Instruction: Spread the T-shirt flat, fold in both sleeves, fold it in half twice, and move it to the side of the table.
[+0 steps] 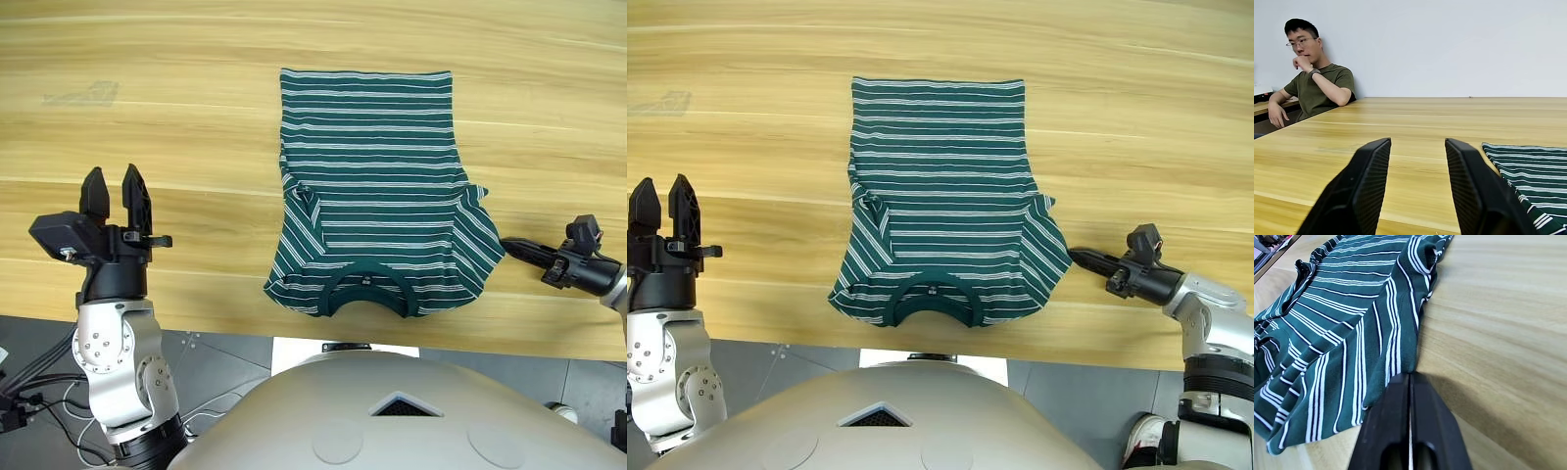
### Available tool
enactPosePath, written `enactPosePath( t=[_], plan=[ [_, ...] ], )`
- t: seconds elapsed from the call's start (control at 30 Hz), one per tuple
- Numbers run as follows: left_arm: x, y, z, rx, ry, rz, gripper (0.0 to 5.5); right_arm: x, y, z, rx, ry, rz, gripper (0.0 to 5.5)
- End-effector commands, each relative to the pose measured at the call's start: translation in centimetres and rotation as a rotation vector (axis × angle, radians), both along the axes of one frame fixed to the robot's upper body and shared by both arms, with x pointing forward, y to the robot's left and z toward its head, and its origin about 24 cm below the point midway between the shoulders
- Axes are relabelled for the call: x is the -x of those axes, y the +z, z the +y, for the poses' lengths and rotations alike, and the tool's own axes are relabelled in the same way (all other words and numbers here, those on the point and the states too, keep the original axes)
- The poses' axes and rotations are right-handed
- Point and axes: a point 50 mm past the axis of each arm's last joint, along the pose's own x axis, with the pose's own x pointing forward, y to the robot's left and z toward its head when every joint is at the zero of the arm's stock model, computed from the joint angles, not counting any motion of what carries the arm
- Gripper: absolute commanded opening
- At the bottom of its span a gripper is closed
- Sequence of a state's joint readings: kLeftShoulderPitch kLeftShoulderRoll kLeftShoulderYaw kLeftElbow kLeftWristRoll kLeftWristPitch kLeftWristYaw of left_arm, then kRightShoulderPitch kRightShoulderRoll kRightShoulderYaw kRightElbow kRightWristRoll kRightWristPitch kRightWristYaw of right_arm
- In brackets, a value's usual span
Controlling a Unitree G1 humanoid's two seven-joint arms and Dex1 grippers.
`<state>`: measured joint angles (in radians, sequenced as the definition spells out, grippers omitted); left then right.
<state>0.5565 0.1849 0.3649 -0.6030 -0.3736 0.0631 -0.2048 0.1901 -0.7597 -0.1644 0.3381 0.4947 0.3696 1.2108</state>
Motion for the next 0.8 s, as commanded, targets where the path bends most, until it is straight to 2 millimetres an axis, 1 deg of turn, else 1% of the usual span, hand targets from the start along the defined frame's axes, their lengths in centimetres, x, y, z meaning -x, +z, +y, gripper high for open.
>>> enactPosePath(
  t=[0.03, 0.13, 0.23, 0.33, 0.5, 0.6, 0.8],
  plan=[
    [-0.2, -0.2, -0.1, -0.006, 0.001, 0.001, 2.08, 0.2, 0.1, 0.7, -0.165, -0.066, 0.026, 0.03],
    [-0.2, -0.3, -0.1, 0.017, 0.002, 0.001, 2.08, -0.8, 2.3, 1.0, -0.359, -0.105, -0.041, 0.03],
    [-0.3, -0.3, -0.1, 0.028, 0.0, -0.002, 2.08, -1.2, 3.7, 1.3, -0.455, -0.117, -0.064, 0.03],
    [-0.3, -0.3, -0.2, 0.031, -0.005, -0.003, 2.08, -1.2, 3.9, 1.8, -0.463, -0.112, -0.059, 0.03],
    [-0.4, -0.3, -0.3, 0.024, -0.016, -0.001, 2.08, -1.4, 3.6, 3.6, -0.386, -0.074, -0.068, 0.03],
    [-0.5, -0.4, -0.5, 0.022, -0.025, 0.001, 2.08, -1.6, 3.5, 5.8, -0.34, -0.009, -0.097, 0.03],
    [-0.7, -0.6, -0.6, 0.019, -0.035, 0.005, 2.08, -1.8, 5.1, 9.3, -0.404, 0.125, -0.189, 0.03]
  ],
)
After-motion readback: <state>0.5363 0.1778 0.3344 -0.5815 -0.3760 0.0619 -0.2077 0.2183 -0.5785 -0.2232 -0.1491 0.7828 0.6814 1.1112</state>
